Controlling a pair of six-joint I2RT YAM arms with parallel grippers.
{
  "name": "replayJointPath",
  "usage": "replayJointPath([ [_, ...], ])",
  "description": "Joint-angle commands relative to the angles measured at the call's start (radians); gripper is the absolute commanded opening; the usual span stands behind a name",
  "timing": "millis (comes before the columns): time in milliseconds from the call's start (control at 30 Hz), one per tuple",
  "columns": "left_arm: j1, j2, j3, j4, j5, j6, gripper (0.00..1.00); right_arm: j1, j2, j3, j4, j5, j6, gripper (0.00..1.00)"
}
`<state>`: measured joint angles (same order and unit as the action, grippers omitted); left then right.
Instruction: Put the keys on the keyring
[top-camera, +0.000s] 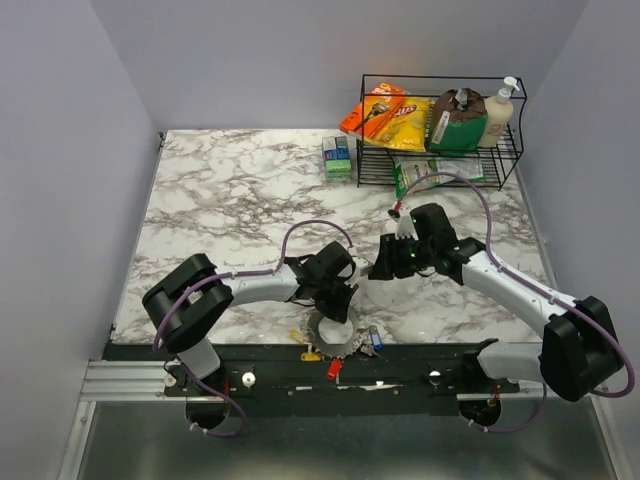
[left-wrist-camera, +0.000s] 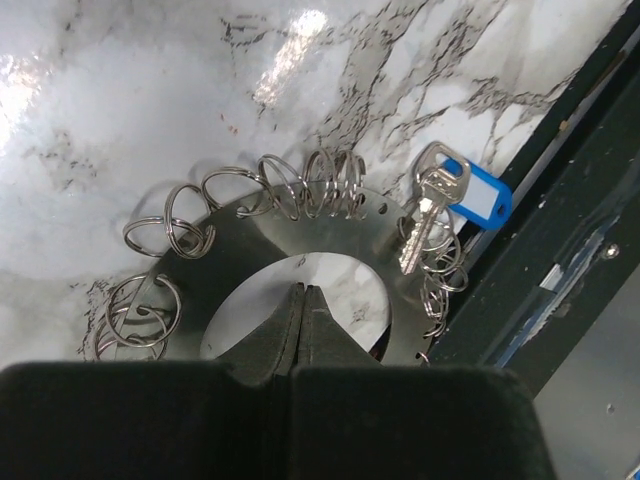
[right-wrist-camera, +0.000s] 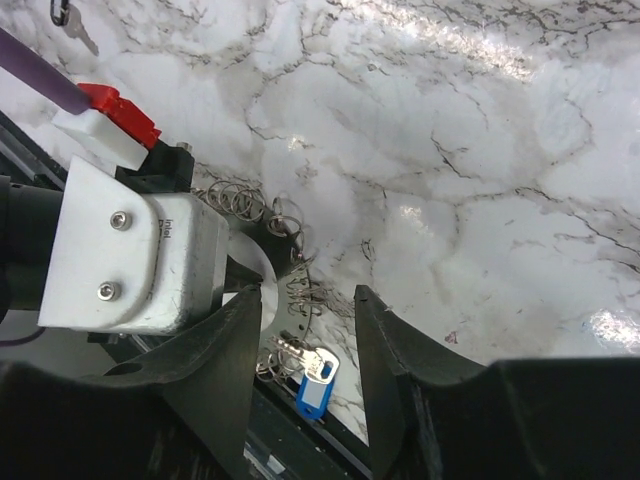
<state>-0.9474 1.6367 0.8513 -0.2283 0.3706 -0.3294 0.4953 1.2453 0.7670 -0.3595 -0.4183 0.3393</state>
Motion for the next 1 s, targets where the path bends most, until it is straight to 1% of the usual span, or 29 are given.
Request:
replayJointPath([
  [0,-0.007,0.023,0.012,-0.025,-0.062,-0.005,0.00,-0.006,0.054,-0.026,0.039,-0.060,-0.008,0.51],
  [100,-0.008,0.046,0.011,-0.080,-0.142,-0.020,0.00,-0.006,0.077,-0.035,0.071,-0.082,0.003,0.51],
  [300,-0.004,0.115,0.064,-0.164,-0.281,-0.033,0.00,-0.006,0.106,-0.034,0.086,-0.099,0.000,0.51],
  [433,0.018,0.144,0.115,-0.200,-0.332,-0.017,0.00,-0.006,0.102,-0.063,0.105,-0.105,0.017,0.51],
  [600,0.062,0.202,0.155,-0.216,-0.363,0.029,0.00,-0.006,0.069,-0.100,0.116,-0.059,0.041,0.53],
  [800,0.125,0.276,0.258,-0.252,-0.418,0.081,0.00,-0.006,0.082,-0.095,0.117,-0.051,0.052,0.53],
  [867,0.147,0.287,0.294,-0.252,-0.424,0.098,0.00,-0.006,0.085,-0.092,0.119,-0.050,0.056,0.54],
  [967,0.148,0.267,0.330,-0.259,-0.426,0.113,0.00,-0.006,0.091,-0.089,0.125,-0.059,0.055,0.54],
])
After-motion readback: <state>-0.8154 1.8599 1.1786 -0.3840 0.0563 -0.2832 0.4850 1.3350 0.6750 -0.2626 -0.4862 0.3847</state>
